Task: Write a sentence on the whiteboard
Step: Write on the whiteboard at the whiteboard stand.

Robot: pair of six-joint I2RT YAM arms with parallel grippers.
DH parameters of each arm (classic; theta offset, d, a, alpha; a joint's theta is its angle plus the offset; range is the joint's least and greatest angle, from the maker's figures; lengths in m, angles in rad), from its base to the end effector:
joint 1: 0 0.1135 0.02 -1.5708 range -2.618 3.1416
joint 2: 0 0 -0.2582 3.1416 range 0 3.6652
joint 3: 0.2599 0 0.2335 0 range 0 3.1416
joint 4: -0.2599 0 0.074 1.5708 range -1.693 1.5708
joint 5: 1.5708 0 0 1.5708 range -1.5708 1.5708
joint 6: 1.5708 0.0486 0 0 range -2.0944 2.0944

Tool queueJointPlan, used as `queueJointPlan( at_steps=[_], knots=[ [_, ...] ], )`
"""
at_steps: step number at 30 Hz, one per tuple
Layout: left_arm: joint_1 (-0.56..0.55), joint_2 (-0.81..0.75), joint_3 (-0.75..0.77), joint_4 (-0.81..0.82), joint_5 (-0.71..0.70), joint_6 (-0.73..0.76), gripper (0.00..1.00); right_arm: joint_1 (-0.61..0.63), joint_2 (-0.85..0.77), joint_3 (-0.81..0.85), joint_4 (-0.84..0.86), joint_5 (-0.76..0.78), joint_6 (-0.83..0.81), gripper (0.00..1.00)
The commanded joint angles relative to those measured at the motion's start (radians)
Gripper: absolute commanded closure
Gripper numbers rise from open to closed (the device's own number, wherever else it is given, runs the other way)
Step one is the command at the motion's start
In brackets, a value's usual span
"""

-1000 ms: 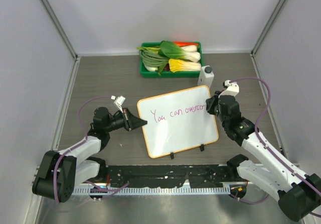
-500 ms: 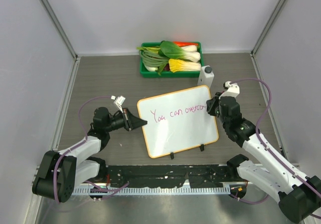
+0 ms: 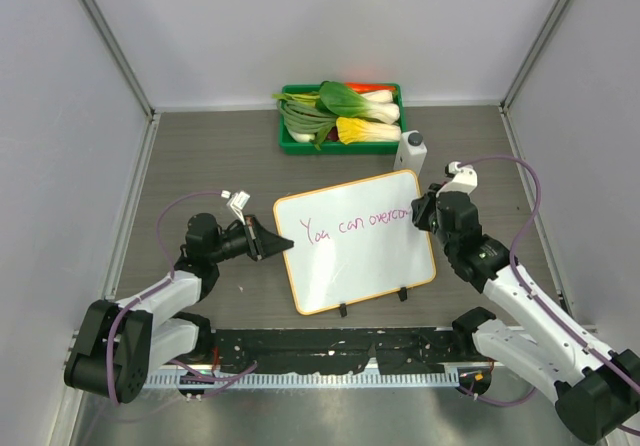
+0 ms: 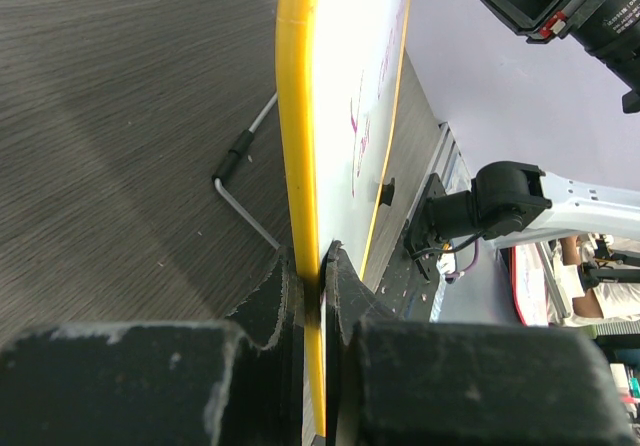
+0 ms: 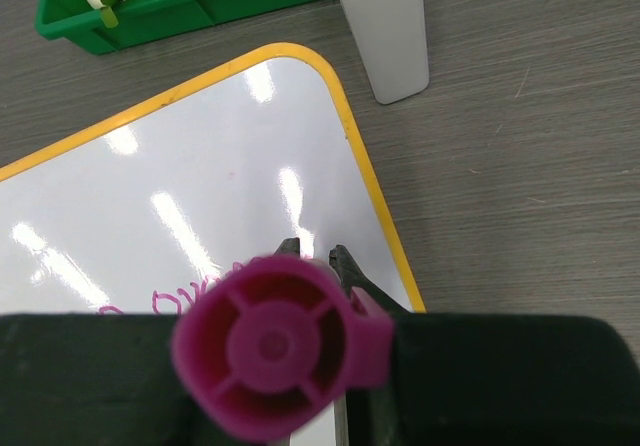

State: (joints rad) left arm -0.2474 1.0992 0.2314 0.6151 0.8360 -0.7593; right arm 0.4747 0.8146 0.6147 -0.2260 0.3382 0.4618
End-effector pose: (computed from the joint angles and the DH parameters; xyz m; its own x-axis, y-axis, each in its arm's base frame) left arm 0.1827 -0.0833 0.1835 -0.7683 -0.2820 -0.5746 0.4574 0.3860 -0.8011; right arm 0.1720 0.0702 0.2658 -0.4013 0.2663 -0.8764 0.0183 0.9589 0.2830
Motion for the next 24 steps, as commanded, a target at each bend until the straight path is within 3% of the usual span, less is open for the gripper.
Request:
queueJointPlan(
  at_steps=[1,12,24],
  knots=[
    [0.0,0.007,-0.001,-0.028,-0.061,0.098,1.0,-0.004,0.021,0.057,0.03,0.038,-0.011,0.99],
    [0.0,0.008,0.0,-0.028,-0.06,0.098,1.0,-0.004,0.041,0.063,0.016,0.099,-0.012,0.99],
    [0.0,0.01,0.0,-0.025,-0.058,0.098,1.0,-0.005,-0.018,0.008,-0.05,0.035,-0.005,0.99]
  ],
)
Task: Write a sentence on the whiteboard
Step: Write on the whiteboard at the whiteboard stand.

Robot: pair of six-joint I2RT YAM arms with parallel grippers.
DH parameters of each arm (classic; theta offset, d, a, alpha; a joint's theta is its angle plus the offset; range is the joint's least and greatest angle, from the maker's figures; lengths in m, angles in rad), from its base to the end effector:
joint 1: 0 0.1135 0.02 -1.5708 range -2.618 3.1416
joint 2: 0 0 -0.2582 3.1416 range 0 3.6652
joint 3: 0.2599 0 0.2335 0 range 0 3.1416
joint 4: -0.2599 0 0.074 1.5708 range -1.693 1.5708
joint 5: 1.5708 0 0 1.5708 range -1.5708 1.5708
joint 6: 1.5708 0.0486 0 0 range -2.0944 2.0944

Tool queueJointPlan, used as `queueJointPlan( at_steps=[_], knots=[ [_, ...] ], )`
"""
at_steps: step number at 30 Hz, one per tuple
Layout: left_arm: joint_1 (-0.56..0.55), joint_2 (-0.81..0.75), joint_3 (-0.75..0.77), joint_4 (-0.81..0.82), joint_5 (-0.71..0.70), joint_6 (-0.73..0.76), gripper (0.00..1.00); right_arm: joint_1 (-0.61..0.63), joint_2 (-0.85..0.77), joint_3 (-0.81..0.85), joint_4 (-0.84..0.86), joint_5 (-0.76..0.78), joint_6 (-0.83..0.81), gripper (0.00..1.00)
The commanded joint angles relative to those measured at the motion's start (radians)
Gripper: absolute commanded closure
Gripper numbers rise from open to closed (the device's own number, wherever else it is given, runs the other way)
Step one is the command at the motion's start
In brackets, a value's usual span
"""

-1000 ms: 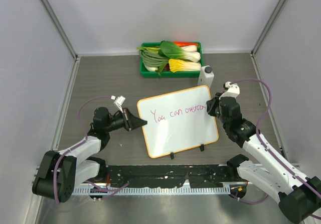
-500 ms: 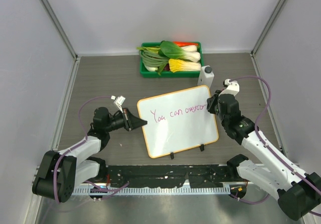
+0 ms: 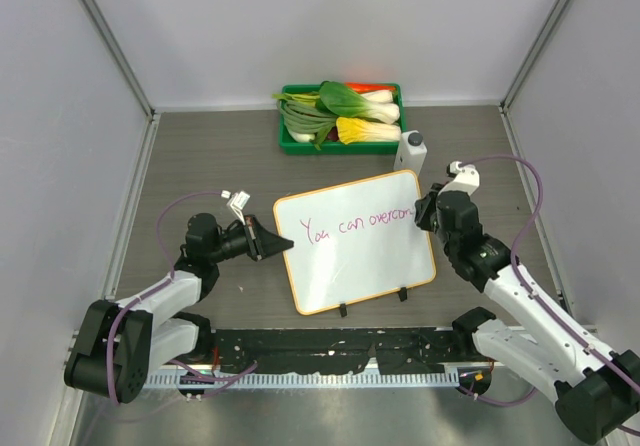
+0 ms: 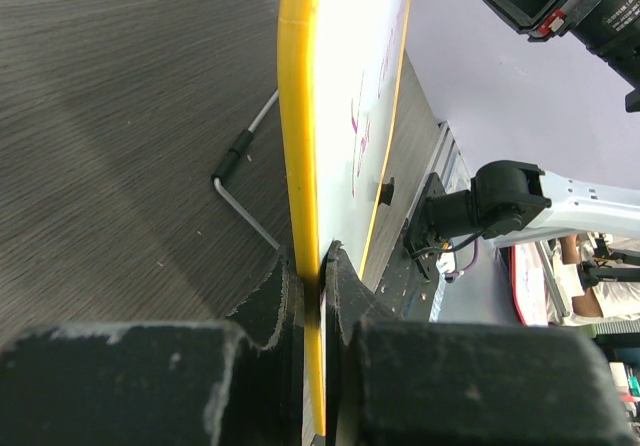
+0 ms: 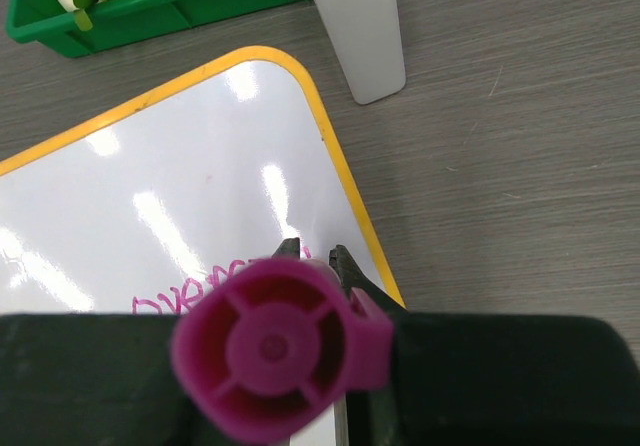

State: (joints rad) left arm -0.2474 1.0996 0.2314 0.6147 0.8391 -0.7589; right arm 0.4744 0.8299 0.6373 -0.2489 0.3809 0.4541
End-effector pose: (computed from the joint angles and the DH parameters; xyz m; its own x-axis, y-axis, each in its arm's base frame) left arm 0.1826 -0.0834 0.1834 -0.7696 -0.2798 -0.5740 0.4581 0.3843 -0.8015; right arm 0.1741 0.0691 0.2688 -0.3964 0.2542 -0.8822 0.0543 0.9657 0.2538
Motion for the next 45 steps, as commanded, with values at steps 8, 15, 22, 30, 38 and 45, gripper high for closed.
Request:
queueJointPlan(
  at_steps=[8,15,22,30,38,45],
  knots=[
    [0.0,0.016,0.002,-0.023,-0.06,0.096,1.0,-0.006,-0.064,0.005,-0.024,-0.008,0.014,0.99],
    [0.0,0.017,0.002,-0.021,-0.06,0.096,1.0,-0.005,-0.091,0.045,-0.023,0.022,0.014,0.99],
    [0.0,0.017,0.002,-0.021,-0.061,0.096,1.0,-0.006,-0.041,0.048,-0.001,0.026,0.001,0.99],
    [0.0,0.017,0.0,-0.021,-0.058,0.096,1.0,-0.005,-0.008,0.024,0.028,0.019,0.018,0.99],
    [0.0,0.013,-0.001,-0.021,-0.06,0.096,1.0,-0.011,0.023,0.025,0.01,0.062,0.0,0.99],
    [0.0,0.014,0.0,-0.021,-0.06,0.096,1.0,-0.022,0.025,0.035,0.002,0.087,0.003,0.99]
  ],
)
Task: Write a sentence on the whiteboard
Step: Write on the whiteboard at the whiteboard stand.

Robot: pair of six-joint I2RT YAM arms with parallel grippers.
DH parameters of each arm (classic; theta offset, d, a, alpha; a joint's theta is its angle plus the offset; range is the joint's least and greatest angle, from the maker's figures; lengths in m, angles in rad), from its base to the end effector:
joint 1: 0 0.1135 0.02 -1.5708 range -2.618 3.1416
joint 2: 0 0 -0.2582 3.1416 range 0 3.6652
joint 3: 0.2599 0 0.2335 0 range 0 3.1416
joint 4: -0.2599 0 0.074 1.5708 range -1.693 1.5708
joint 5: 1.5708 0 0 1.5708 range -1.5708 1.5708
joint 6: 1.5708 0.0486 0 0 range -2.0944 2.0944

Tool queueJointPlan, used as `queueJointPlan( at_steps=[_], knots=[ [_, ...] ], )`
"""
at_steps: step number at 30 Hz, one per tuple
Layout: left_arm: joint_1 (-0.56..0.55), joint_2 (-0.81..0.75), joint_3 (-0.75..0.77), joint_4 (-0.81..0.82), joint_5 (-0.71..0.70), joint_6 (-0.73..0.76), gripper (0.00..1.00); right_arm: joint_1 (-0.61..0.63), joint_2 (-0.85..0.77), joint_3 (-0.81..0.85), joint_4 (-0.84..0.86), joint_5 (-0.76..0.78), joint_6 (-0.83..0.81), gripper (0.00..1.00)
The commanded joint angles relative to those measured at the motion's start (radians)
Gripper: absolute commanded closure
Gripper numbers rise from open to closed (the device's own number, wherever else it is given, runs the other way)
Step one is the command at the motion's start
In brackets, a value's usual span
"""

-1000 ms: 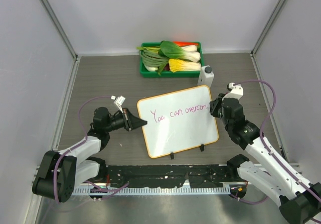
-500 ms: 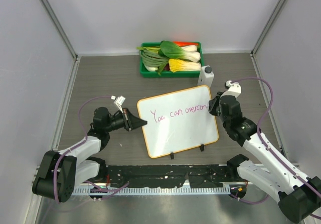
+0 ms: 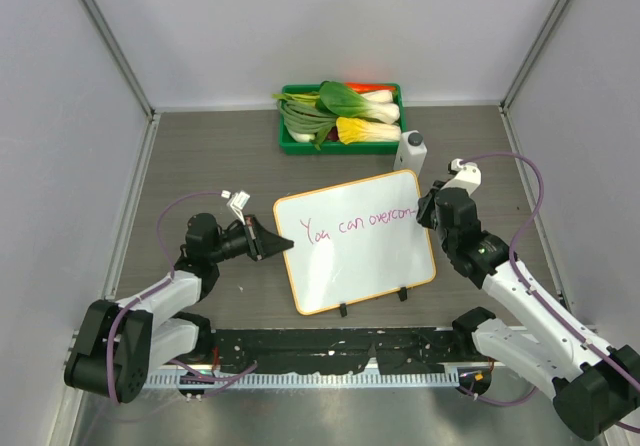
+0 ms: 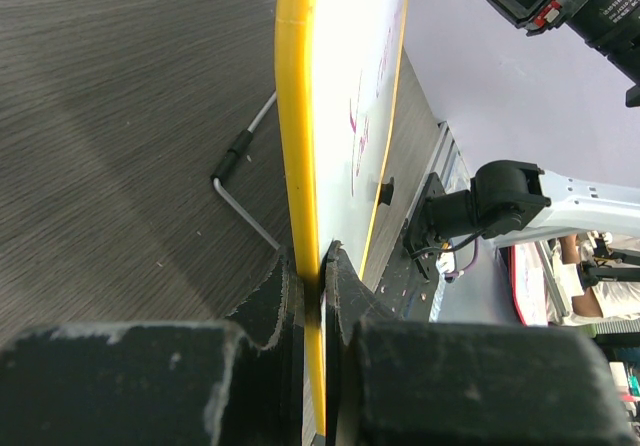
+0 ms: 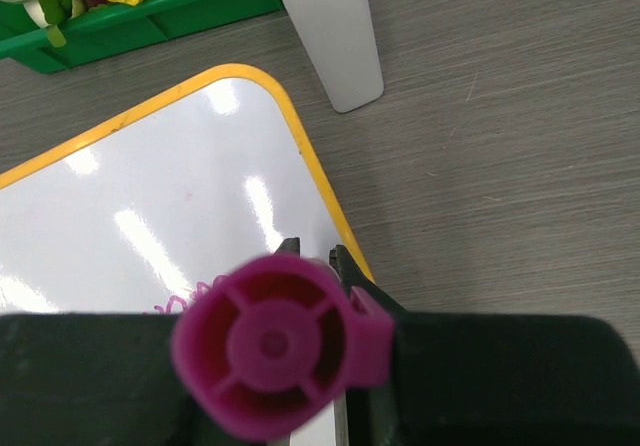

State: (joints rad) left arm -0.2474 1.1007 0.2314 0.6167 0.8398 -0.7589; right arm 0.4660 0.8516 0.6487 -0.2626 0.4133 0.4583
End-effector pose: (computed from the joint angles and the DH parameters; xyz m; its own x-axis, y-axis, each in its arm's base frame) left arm 0.1827 -0.0835 0.1834 -0.7693 -0.2795 -0.5745 0.4590 0.3837 -0.8013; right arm 0.1775 0.0674 0.2679 -0.3998 0.2525 -0.8811 0.0959 0.9676 0.2337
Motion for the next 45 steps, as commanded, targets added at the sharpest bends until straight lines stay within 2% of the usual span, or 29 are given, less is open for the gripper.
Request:
queueJointPlan(
  at_steps=[1,15,28,45],
  knots=[
    [0.0,0.01,-0.001,-0.023,-0.061,0.096,1.0,-0.013,0.003,0.026,0.017,0.056,-0.001,0.99],
    [0.0,0.01,-0.001,-0.023,-0.061,0.095,1.0,-0.018,0.038,0.074,0.056,-0.002,-0.013,0.99],
    [0.0,0.007,-0.001,-0.023,-0.058,0.096,1.0,-0.017,-0.009,0.002,-0.02,-0.077,0.011,0.99],
    [0.0,0.008,-0.001,-0.025,-0.056,0.095,1.0,-0.018,-0.043,-0.003,-0.041,0.007,0.009,0.99]
  ],
)
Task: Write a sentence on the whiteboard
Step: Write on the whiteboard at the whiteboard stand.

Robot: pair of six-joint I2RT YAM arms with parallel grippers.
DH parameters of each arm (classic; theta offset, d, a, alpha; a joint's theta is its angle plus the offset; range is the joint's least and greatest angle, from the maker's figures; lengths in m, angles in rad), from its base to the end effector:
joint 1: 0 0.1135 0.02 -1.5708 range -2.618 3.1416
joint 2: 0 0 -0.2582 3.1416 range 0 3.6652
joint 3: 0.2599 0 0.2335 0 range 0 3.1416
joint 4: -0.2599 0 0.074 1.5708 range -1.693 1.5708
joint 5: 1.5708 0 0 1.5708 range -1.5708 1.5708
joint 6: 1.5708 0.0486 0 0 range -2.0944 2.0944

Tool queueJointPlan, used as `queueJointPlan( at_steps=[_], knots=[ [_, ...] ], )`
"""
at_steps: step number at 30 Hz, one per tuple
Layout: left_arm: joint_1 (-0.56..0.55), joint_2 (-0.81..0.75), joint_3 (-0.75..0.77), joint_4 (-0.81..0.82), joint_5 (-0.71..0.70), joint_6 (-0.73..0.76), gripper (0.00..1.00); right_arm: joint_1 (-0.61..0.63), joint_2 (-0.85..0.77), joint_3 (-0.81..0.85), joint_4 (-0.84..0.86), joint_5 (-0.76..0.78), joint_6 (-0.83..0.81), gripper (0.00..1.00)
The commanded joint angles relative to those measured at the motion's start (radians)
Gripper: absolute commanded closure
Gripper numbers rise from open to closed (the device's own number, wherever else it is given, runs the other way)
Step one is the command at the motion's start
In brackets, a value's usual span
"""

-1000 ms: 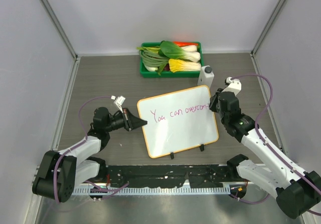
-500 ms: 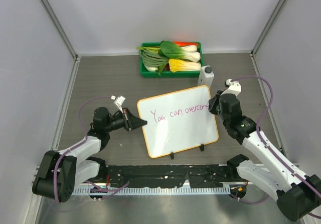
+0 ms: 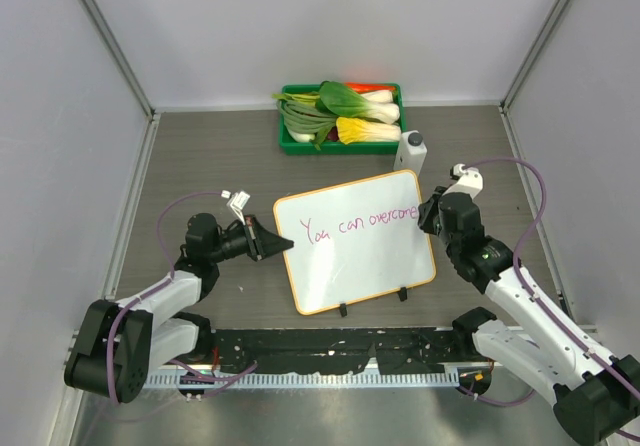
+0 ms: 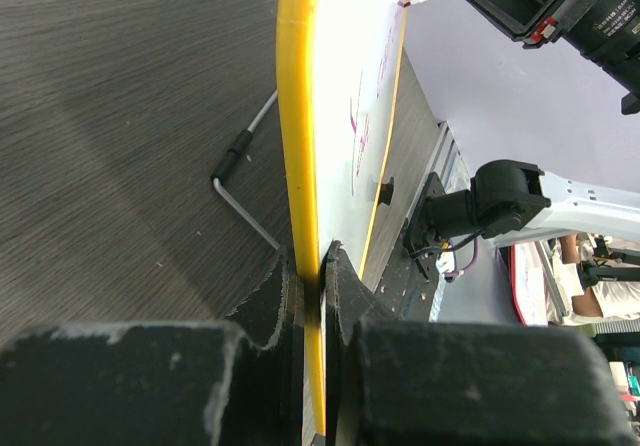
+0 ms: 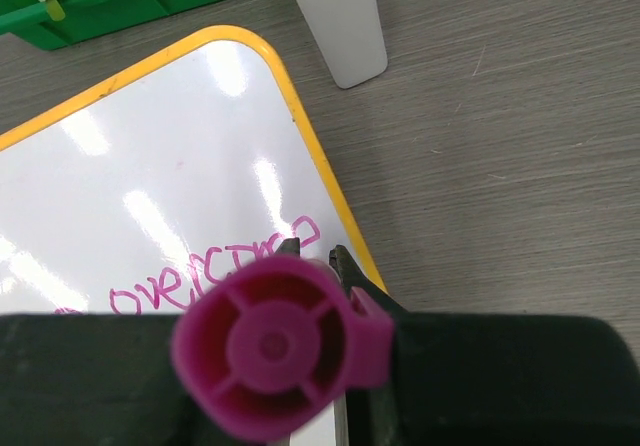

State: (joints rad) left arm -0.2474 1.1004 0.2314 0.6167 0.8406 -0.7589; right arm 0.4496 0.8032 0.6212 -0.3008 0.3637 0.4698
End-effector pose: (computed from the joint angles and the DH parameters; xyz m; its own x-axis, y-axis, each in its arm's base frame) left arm 0.1826 -0.0835 0.1835 -0.7694 -0.2791 -0.5746 0.4595 0.3831 -0.8013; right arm 0.1690 0.0623 0.2620 -0.4282 0.2631 -0.8645 0.0801 0.9640 0.2537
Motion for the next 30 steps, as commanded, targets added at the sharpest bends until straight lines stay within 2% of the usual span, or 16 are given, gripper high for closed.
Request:
queueJointPlan(
  at_steps=[1,9,14,21,30],
  knots=[
    [0.0,0.01,-0.001,-0.023,-0.057,0.095,1.0,-0.002,0.008,0.031,0.0,0.063,-0.003,0.99],
    [0.0,0.007,0.0,-0.021,-0.055,0.095,1.0,-0.003,0.022,0.104,0.014,0.052,-0.008,0.99],
    [0.0,0.006,-0.001,-0.021,-0.052,0.096,1.0,-0.003,-0.059,0.132,-0.012,0.003,0.006,0.99],
    [0.0,0.009,0.0,-0.02,-0.048,0.095,1.0,-0.002,-0.18,0.092,-0.035,-0.023,-0.008,0.98],
    [0.0,-0.002,-0.007,-0.018,-0.048,0.09,1.0,-0.002,-0.202,0.031,-0.014,-0.115,-0.017,0.99]
  ],
)
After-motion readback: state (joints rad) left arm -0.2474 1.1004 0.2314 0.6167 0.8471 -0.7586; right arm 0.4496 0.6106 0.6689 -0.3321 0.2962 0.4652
